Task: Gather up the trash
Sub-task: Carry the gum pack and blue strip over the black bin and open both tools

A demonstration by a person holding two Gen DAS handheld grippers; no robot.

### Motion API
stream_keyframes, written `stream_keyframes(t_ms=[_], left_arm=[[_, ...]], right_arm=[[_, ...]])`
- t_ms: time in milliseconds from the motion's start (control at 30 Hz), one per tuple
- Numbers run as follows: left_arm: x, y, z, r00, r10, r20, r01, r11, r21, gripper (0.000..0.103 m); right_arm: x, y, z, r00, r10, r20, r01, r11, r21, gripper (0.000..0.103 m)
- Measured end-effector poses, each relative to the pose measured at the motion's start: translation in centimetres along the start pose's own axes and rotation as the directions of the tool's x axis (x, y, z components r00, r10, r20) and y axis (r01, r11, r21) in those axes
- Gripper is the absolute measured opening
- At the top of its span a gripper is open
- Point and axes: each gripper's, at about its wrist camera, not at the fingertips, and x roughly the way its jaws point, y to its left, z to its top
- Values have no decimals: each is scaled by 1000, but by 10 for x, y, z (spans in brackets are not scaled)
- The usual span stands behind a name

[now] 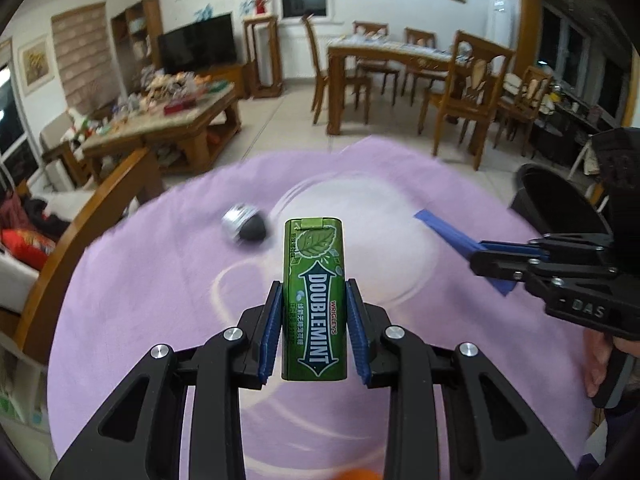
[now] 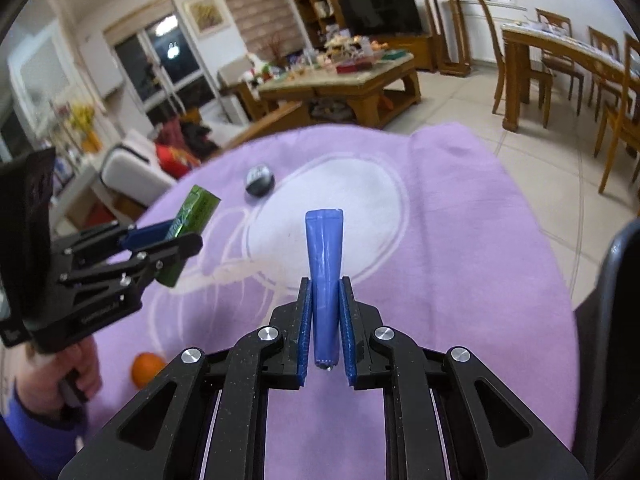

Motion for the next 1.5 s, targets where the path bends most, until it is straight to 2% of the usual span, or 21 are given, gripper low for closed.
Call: stream_keyframes(t_ms=[200,533,700,933,1300,1500], left_arm=[[-23,-56,20,994,-86,74,80,994,78,31],[-21,-132,41,975,-194,110,172,968,183,31],[-9,-170,47,965,-244,96,218,949,228,31],[16,-207,51,949,-312,53,291,926,240,31],[48,-255,53,937,-349,-7,336,897,287,31],[55,-261,49,935,-355,-22,344,887,308,31]], right_arm=[[-54,-30,-5,997,-10,81,6,999,48,14],[-118,-88,-22,985,-74,158,53,990,134,14],[-140,-120,-34,978,-107,177,73,980,187,14],[-161,-169,-56,969,-166,182,115,958,264,14],[-172,-234,-90,962,-223,159,149,913,381,14],[-170,-247,-99,962,-230,148,152,899,410,14]])
